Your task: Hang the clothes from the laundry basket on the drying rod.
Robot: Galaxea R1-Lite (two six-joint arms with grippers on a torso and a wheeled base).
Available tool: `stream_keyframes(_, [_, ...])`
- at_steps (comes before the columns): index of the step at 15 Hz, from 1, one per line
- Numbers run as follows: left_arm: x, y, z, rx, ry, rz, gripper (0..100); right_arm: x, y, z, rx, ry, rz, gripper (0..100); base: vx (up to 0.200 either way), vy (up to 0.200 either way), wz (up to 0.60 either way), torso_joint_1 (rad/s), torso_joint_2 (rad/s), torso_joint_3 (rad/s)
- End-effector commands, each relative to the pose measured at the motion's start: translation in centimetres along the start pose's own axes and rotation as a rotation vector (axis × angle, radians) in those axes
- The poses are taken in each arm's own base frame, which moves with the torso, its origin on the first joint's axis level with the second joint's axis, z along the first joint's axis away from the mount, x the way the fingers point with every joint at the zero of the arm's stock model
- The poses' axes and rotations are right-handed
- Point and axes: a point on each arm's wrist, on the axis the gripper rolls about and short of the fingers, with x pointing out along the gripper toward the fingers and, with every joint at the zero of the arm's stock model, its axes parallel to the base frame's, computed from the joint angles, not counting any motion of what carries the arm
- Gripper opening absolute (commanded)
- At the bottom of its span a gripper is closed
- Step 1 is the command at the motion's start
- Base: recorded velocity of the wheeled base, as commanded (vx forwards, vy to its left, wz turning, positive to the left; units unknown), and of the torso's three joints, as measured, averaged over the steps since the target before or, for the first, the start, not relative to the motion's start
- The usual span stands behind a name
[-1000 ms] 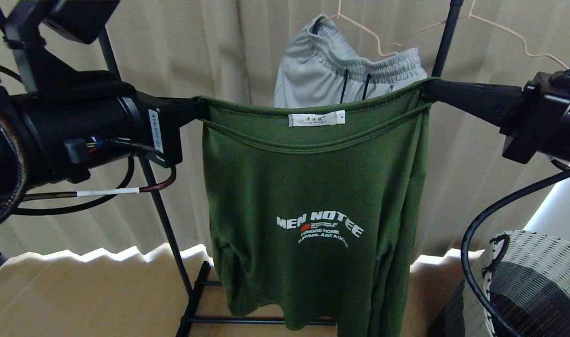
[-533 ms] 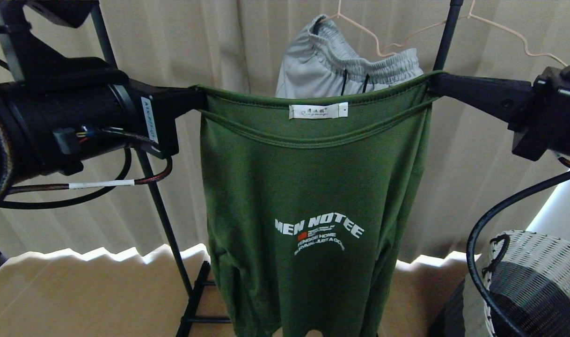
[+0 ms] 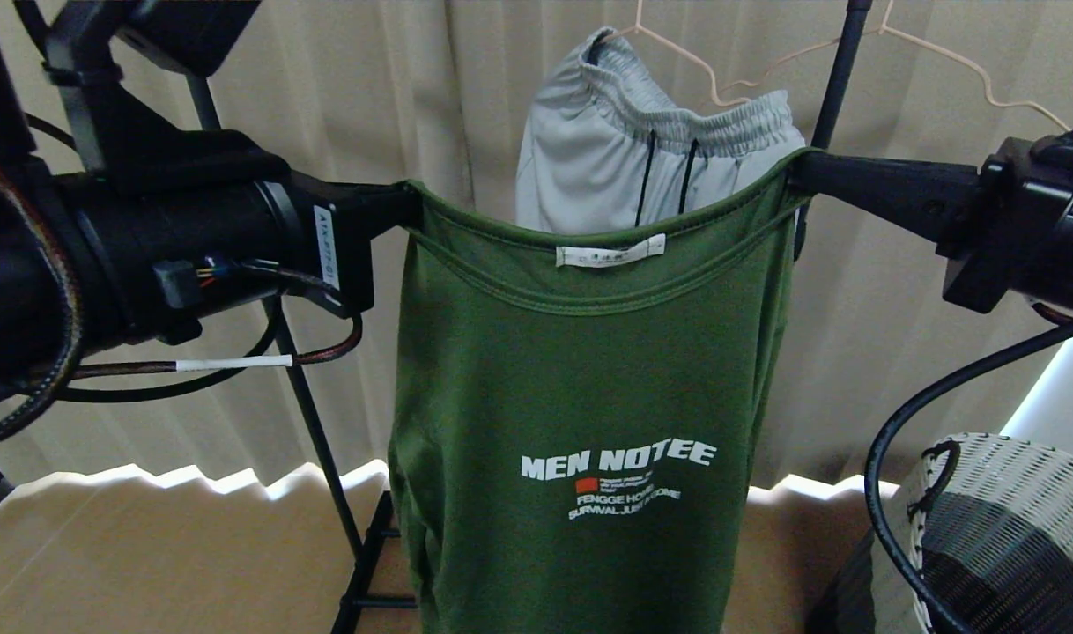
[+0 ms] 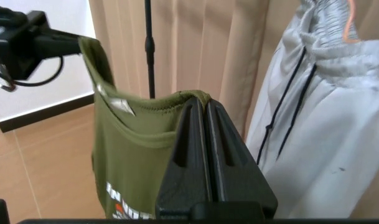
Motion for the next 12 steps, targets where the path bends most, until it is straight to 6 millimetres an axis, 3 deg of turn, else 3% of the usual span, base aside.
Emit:
stream_keyframes(1, [0.6,-0.2,-0.3,0.002,0.016,-0.006,0,0.2,-0.1,-0.2,0.004,0.007,0.002,0,0.0,0.0,0.0,0.0,0.0,0.0])
stream_keyframes(6, [4.1,-1.5,-1.5,-0.004,-0.005,-0.026,0,2.3,-0.4,-1.7,0.024,0.059,0.015,0,0.0,0.0,0.0,0.0,0.0,0.0])
stream_keyframes(12, [4.5,-1.5,-1.8,-0.004,0.003,-0.021,0,2.9,-0.6,-2.2,0.02,0.052,0.015,0,0.0,0.0,0.0,0.0,0.0,0.0])
